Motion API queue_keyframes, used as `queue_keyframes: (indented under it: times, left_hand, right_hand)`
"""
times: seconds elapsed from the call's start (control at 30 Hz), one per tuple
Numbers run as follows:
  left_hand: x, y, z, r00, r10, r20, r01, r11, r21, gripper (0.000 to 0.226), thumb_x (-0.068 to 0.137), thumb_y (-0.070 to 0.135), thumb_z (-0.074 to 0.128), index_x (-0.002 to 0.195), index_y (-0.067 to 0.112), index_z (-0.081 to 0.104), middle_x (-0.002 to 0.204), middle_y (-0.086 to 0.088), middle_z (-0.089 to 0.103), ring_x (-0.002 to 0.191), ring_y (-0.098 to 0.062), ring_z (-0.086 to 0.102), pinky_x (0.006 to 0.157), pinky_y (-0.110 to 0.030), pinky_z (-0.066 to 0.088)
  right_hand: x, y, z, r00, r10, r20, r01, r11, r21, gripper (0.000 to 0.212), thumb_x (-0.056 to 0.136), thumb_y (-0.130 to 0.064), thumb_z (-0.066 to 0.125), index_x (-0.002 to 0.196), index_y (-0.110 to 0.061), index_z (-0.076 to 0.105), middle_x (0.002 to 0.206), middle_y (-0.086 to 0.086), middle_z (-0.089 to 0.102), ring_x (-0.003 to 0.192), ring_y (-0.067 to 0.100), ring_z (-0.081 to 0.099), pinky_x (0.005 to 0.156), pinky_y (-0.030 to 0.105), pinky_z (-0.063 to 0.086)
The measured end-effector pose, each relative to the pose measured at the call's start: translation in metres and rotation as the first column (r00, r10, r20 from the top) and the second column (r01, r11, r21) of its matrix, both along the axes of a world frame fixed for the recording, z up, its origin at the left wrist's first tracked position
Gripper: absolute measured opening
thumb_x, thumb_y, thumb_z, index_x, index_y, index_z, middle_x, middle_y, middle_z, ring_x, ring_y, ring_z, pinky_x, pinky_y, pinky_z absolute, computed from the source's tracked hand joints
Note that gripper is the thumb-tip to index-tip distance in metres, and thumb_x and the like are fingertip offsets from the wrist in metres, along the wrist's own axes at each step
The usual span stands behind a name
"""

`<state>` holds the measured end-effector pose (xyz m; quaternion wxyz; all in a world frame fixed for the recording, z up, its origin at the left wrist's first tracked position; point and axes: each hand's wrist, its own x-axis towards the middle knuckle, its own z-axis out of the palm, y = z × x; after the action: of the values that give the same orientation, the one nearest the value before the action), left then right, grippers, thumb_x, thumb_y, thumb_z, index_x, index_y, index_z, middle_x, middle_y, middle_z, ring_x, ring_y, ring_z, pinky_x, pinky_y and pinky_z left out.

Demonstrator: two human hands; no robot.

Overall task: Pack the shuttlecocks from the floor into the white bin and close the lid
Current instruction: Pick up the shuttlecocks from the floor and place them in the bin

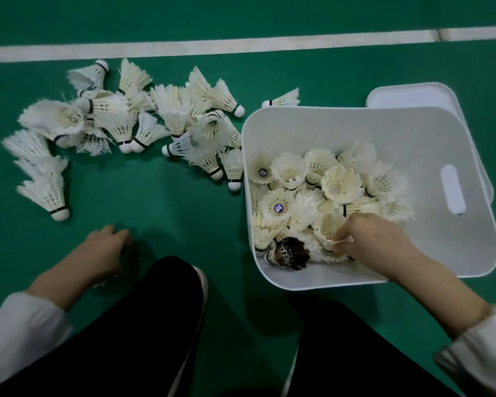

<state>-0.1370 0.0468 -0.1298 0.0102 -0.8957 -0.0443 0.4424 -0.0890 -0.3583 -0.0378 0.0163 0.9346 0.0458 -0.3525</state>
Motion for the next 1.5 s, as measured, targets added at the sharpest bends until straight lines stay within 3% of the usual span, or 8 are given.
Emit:
queue_keyframes:
  times: [0.23,0.4,0.57,0.73,0.9,1.1,1.23,1.5]
  left_hand:
    - [0.004,0.000,0.000,0.993,0.055,0.108,-0.045,0.995,-0.087,0.038,0.074,0.000,0.058,0.111,0.008,0.055,0.103,-0.013,0.046,0.092,-0.033,0.057,0.078,-0.032,0.048]
    - [0.008,-0.001,0.010,0.996,-0.014,0.085,0.010,0.999,0.051,0.043,0.080,0.005,0.053,0.122,0.010,0.045,0.115,-0.013,0.041,0.106,-0.031,0.050,0.086,-0.035,0.045]
    - [-0.004,0.006,0.009,0.993,0.064,-0.100,-0.045,0.983,0.179,0.051,0.086,0.018,0.053,0.131,0.013,0.030,0.127,-0.014,0.030,0.118,-0.035,0.043,0.096,-0.040,0.043]
    - [0.007,0.028,0.008,0.923,0.267,0.276,-0.257,0.964,-0.072,0.026,0.084,0.015,0.054,0.108,0.003,0.052,0.099,-0.021,0.062,0.092,-0.036,0.062,0.077,-0.036,0.049]
    - [0.035,0.011,0.034,0.648,0.677,0.350,-0.389,0.689,-0.612,0.025,0.082,0.006,0.058,0.107,0.008,0.055,0.099,-0.014,0.066,0.089,-0.025,0.060,0.065,-0.024,0.031]
    - [0.044,0.038,0.034,0.539,0.841,0.032,-0.437,0.312,-0.844,0.015,0.086,0.017,0.062,0.100,0.016,0.057,0.094,-0.002,0.062,0.088,-0.019,0.058,0.081,-0.035,0.048]
    - [0.040,0.106,0.015,0.393,0.617,0.681,-0.460,0.774,-0.436,0.032,0.085,0.020,0.063,0.113,0.006,0.056,0.113,-0.015,0.055,0.104,-0.031,0.048,0.093,-0.036,0.035]
    - [0.029,0.109,-0.011,0.432,0.588,0.684,-0.424,0.802,-0.421,0.019,0.087,0.021,0.060,0.100,0.008,0.056,0.100,-0.011,0.059,0.101,-0.027,0.044,0.082,-0.035,0.035]
  right_hand:
    - [0.002,0.017,0.033,0.995,0.084,0.046,-0.082,0.996,-0.046,0.047,0.089,-0.039,0.056,0.133,-0.028,0.045,0.140,0.001,0.035,0.122,0.022,0.046,0.097,0.035,0.043]
    - [0.013,0.071,0.067,0.891,0.168,0.422,-0.298,0.917,0.265,0.021,0.090,-0.028,0.048,0.099,-0.020,0.064,0.094,-0.003,0.064,0.083,0.021,0.062,0.065,0.032,0.049]
    - [0.021,0.141,0.075,0.796,0.412,0.444,-0.589,0.697,0.409,0.028,0.084,-0.027,0.039,0.083,-0.014,0.063,0.076,0.001,0.061,0.070,0.022,0.061,0.058,0.030,0.048]
    - [0.025,0.213,0.040,0.808,0.512,0.290,-0.585,0.647,0.489,0.028,0.090,-0.021,0.047,0.115,-0.010,0.052,0.113,0.011,0.051,0.102,0.032,0.054,0.084,0.045,0.049]
    - [0.010,0.279,-0.003,0.872,0.432,0.228,-0.482,0.685,0.546,0.044,0.086,-0.021,0.054,0.128,-0.015,0.040,0.135,0.005,0.036,0.111,0.031,0.052,0.078,0.043,0.047]
    - [0.022,0.288,-0.039,0.921,0.271,0.281,-0.387,0.734,0.558,0.032,0.086,-0.001,0.046,0.117,-0.011,0.047,0.123,0.010,0.046,0.101,0.034,0.053,0.076,0.042,0.045]
    - [0.040,0.284,-0.059,0.947,0.213,0.242,-0.308,0.822,0.480,0.015,0.092,-0.006,0.047,0.104,-0.004,0.056,0.116,0.013,0.049,0.097,0.034,0.056,0.077,0.037,0.041]
    - [0.061,0.281,-0.067,0.975,0.145,0.166,-0.205,0.871,0.445,0.026,0.089,-0.019,0.059,0.110,-0.005,0.055,0.111,0.009,0.048,0.098,0.027,0.053,0.078,0.031,0.039]
